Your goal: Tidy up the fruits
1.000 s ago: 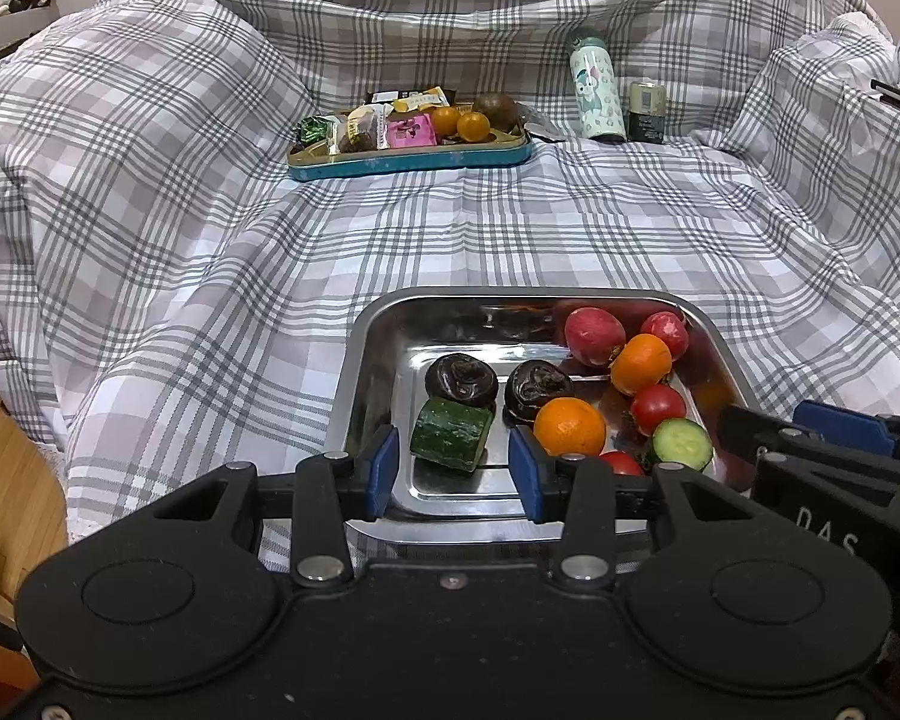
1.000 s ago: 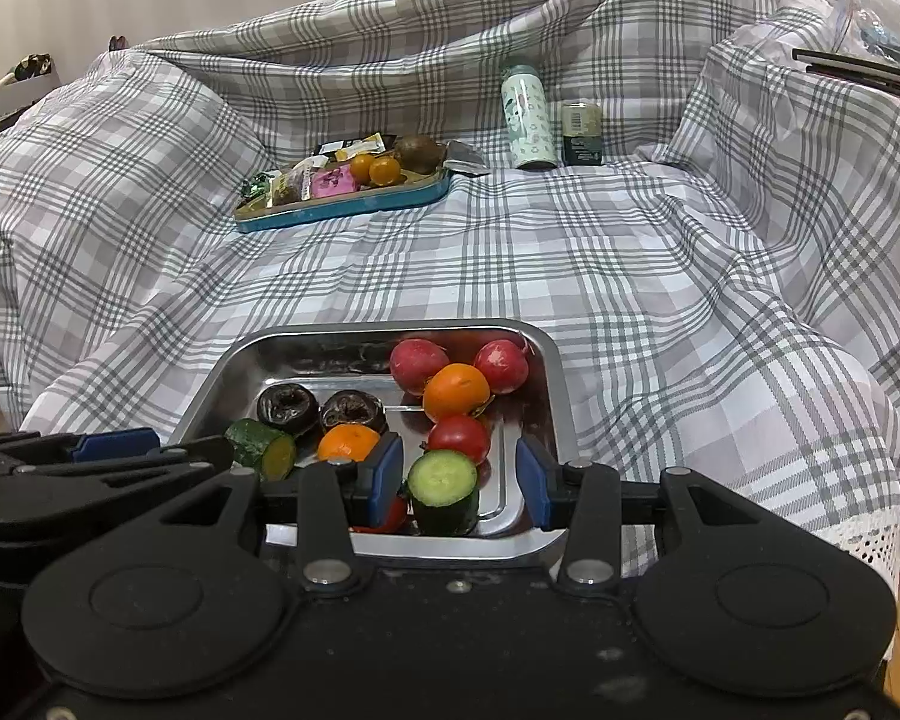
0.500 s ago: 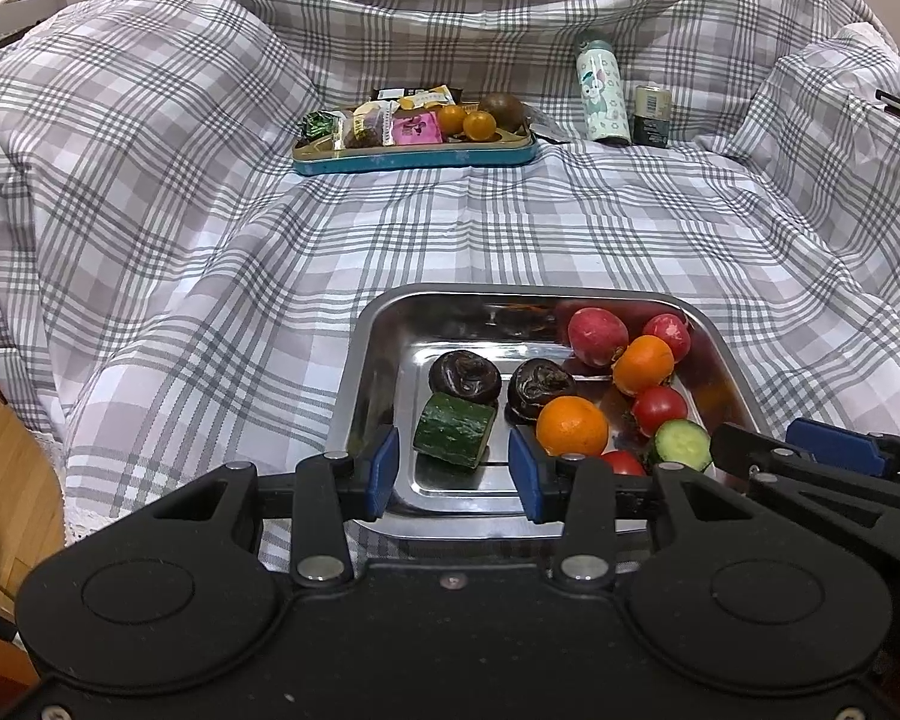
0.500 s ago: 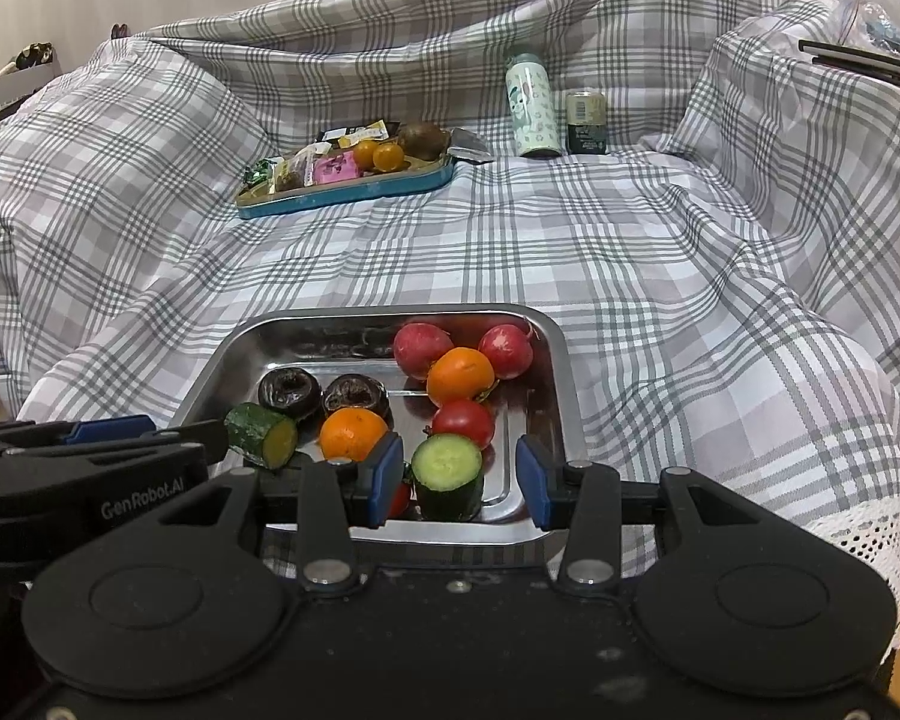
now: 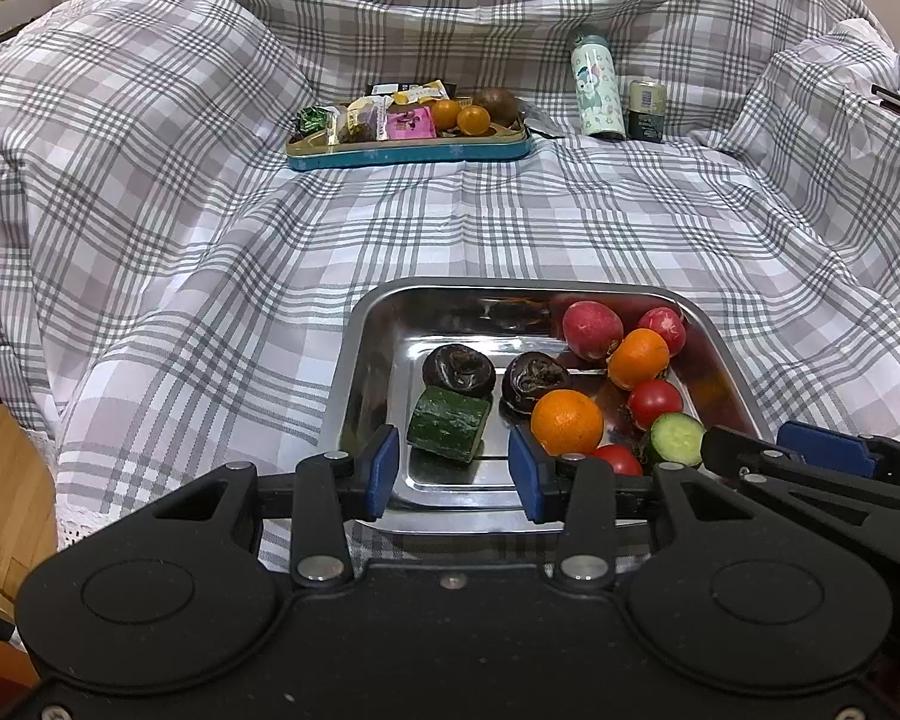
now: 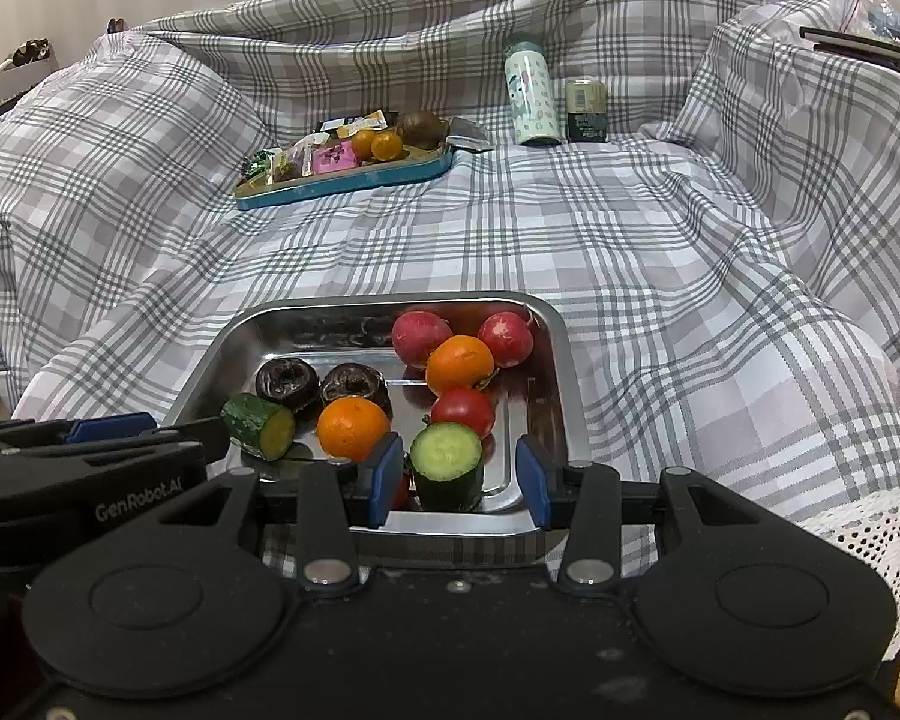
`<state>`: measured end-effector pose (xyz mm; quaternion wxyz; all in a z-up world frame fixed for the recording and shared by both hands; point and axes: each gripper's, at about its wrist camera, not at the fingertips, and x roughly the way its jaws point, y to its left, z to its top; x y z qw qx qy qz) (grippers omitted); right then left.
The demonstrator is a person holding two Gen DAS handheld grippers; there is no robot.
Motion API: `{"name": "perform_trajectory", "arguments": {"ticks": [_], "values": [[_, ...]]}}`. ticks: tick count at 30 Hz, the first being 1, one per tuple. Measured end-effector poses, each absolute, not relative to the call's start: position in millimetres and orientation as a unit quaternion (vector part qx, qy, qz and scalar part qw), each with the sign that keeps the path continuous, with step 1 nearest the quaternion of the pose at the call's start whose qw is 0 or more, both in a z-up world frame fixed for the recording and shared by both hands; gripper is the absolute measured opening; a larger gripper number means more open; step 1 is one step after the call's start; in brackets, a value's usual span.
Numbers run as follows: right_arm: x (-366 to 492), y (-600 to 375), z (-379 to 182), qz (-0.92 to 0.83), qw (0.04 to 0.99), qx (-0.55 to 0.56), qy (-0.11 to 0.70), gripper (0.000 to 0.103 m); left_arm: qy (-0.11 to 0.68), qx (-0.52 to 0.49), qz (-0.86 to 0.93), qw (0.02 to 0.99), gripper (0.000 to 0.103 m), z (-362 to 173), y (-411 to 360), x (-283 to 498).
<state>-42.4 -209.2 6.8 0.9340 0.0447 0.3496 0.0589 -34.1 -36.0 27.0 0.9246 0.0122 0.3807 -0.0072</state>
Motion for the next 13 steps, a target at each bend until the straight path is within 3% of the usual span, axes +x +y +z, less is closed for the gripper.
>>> {"name": "perform_trajectory", "arguments": {"ticks": [13], "values": [[-33.4, -209.0, 2.0, 0.059, 0.926, 0.047, 0.370, 0.044, 0.385, 0.010, -0.002, 0.923, 0.050, 25.6, -32.3, -30.1]]}}
